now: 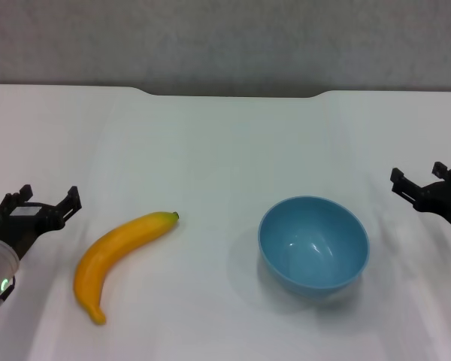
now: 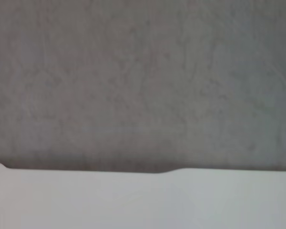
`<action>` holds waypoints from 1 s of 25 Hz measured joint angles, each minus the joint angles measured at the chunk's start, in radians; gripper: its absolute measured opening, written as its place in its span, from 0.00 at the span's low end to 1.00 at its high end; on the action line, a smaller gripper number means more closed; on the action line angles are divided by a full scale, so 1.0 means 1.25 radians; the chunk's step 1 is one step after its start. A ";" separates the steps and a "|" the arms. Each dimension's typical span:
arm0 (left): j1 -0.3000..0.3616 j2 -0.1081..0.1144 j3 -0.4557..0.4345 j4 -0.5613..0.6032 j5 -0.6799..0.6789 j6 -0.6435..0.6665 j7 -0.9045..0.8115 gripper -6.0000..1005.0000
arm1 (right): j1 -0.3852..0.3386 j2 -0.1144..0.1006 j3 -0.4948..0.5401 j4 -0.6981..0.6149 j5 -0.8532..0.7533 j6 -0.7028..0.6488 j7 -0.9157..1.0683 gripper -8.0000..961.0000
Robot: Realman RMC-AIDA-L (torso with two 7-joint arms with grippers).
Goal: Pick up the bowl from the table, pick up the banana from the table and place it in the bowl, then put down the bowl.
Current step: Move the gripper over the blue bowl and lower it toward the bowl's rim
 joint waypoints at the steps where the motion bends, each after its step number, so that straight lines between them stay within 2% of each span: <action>1: 0.004 0.000 0.004 -0.006 0.000 -0.006 0.000 0.89 | -0.004 0.000 0.000 -0.004 0.000 0.010 0.001 0.91; 7: 0.031 0.000 0.030 -0.031 0.000 -0.059 0.000 0.89 | -0.018 0.000 0.000 -0.020 -0.001 0.047 0.007 0.91; 16: 0.032 0.002 0.041 -0.028 0.000 -0.053 -0.032 0.89 | -0.019 0.000 -0.013 -0.014 -0.002 0.045 0.010 0.91; 22: 0.025 0.009 0.072 -0.041 0.003 -0.037 -0.082 0.89 | -0.029 -0.003 -0.039 -0.025 -0.004 0.042 0.046 0.91; 25: 0.041 0.025 0.073 -0.085 0.057 -0.031 -0.149 0.89 | -0.045 -0.009 -0.063 -0.061 -0.008 0.041 0.086 0.91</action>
